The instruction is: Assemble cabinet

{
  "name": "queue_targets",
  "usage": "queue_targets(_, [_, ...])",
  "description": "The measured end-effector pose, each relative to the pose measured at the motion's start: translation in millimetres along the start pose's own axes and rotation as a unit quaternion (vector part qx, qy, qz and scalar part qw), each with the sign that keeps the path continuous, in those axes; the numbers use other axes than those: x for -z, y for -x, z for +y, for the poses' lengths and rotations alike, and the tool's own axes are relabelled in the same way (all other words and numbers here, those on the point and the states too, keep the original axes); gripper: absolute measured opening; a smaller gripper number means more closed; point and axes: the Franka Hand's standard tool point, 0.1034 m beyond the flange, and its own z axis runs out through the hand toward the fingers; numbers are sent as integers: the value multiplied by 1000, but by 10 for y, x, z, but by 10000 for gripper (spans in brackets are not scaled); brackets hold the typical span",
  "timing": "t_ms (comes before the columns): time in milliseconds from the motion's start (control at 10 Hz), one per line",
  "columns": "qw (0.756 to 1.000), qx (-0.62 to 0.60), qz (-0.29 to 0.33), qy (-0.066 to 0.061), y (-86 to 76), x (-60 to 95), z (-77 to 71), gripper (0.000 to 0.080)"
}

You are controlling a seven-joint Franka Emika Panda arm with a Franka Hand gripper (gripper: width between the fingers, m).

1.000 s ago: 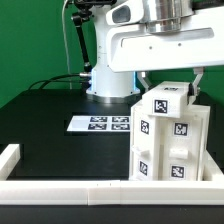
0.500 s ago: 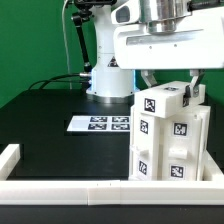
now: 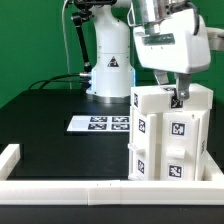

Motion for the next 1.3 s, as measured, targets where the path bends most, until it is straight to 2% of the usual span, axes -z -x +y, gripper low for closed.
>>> queue_targets(500, [991, -131, -7, -11, -6, 13, -39, 556])
queue_targets(700, [976, -216, -12, -18, -28, 17, -52, 556])
queue_targets(800, [957, -290, -13, -27, -59, 21, -56, 556])
queue_targets(1300, [934, -353, -30, -38, -3, 32, -93, 557])
